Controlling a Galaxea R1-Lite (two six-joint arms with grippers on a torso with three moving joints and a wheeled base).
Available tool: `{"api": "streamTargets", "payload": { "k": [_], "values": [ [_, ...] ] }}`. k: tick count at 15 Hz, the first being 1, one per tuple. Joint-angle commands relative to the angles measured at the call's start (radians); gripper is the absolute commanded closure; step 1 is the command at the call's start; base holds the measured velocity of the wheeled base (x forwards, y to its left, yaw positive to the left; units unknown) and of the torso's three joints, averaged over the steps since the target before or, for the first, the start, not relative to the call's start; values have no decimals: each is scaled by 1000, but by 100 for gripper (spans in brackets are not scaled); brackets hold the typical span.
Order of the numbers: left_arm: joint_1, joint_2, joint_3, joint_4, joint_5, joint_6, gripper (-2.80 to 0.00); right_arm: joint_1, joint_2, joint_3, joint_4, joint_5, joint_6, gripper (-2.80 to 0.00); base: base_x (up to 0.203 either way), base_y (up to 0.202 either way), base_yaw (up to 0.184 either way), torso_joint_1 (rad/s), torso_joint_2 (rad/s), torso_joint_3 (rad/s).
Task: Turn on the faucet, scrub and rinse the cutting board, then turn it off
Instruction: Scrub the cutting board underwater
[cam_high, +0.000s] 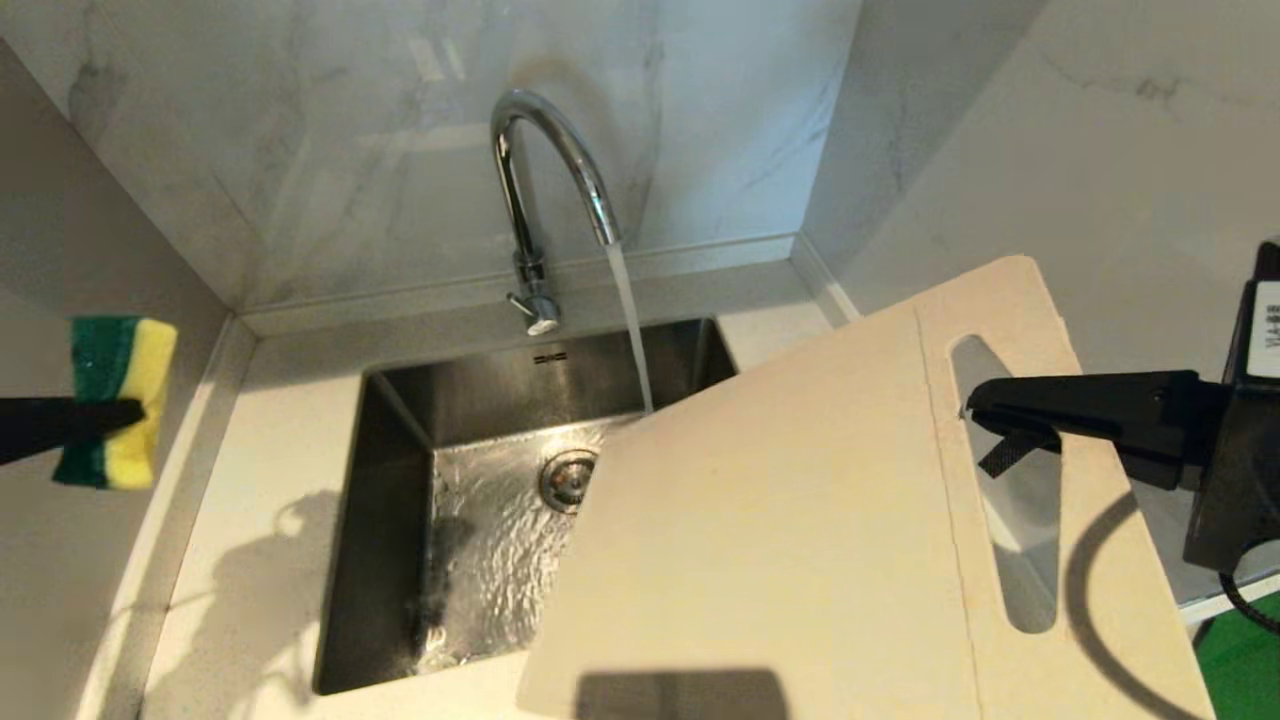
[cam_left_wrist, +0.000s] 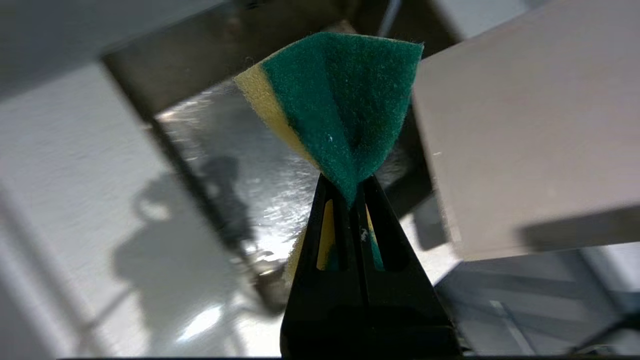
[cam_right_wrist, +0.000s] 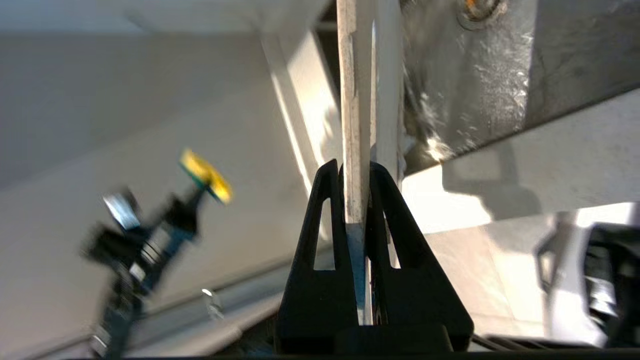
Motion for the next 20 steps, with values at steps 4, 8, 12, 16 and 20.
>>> {"api": "streamTargets", "payload": {
  "k": [4, 8, 12, 16, 20],
  "values": [
    [-239, 261, -227, 8, 3, -153, 0, 2, 101, -118, 83, 49, -19, 0, 0, 0, 0, 0, 0, 0],
    [-431, 368, -364, 57, 67, -200, 0, 2, 123, -152, 79, 51, -19, 0, 0, 0, 0, 0, 0, 0],
    [-593, 513, -466, 66, 178, -202, 0, 2, 129, -155, 78, 63, -19, 0, 0, 0, 0, 0, 0, 0],
    [-689, 648, -569, 68, 218, -230, 0, 2, 129, -155, 77, 66, -19, 0, 0, 0, 0, 0, 0, 0],
    [-704, 775, -665, 72, 250, -236, 0, 2, 127, -164, 75, 69, -17, 0, 0, 0, 0, 0, 0, 0]
  ]
}}
